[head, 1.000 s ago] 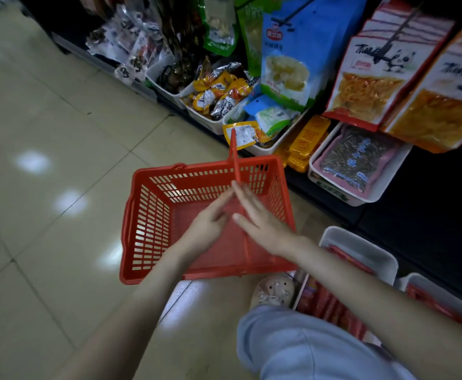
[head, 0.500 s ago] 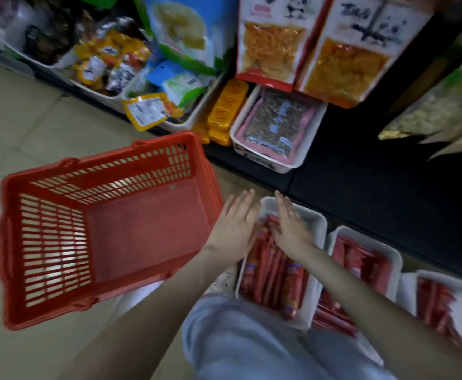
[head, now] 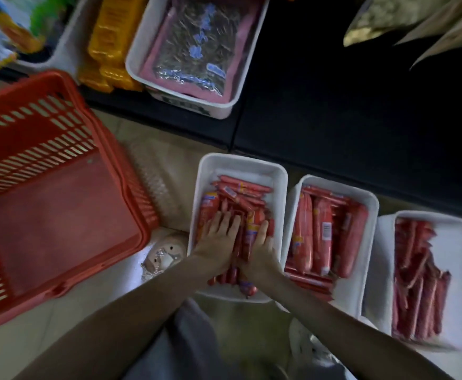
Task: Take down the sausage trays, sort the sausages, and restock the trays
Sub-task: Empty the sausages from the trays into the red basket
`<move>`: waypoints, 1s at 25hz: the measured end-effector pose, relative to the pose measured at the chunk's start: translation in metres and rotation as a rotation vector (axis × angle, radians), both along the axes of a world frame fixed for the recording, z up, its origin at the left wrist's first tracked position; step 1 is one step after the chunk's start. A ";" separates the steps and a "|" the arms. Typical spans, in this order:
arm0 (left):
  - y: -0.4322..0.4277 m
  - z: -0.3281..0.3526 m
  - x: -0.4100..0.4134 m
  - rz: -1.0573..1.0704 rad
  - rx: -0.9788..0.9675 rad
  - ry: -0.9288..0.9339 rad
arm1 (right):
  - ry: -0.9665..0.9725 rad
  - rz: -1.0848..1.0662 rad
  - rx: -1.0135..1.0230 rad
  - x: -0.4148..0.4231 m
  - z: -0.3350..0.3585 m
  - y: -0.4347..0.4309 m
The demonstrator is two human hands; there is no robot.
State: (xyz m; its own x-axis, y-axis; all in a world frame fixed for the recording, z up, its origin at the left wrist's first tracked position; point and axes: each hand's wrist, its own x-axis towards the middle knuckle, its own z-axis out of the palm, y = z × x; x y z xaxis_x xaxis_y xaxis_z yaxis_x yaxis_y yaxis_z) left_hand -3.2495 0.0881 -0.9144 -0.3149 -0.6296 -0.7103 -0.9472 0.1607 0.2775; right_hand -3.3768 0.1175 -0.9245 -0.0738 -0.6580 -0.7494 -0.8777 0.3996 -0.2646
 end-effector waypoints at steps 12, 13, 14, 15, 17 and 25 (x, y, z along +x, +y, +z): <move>-0.038 0.101 0.009 0.637 0.094 0.515 | -0.542 -0.325 -0.270 0.006 0.083 -0.054; -0.040 0.117 0.020 0.640 0.023 0.515 | -0.590 -0.323 -0.293 0.015 0.098 -0.062; -0.041 0.134 0.035 0.643 -0.075 0.510 | -0.642 -0.310 -0.323 0.025 0.114 -0.070; -0.041 0.152 0.054 0.644 -0.189 0.514 | -0.677 -0.279 -0.344 0.038 0.130 -0.079; -0.035 0.186 0.103 0.691 -0.433 0.525 | -0.736 -0.209 -0.345 0.072 0.163 -0.095; -0.024 0.134 0.279 1.360 -0.188 0.523 | -0.686 0.156 -0.300 0.289 0.142 -0.111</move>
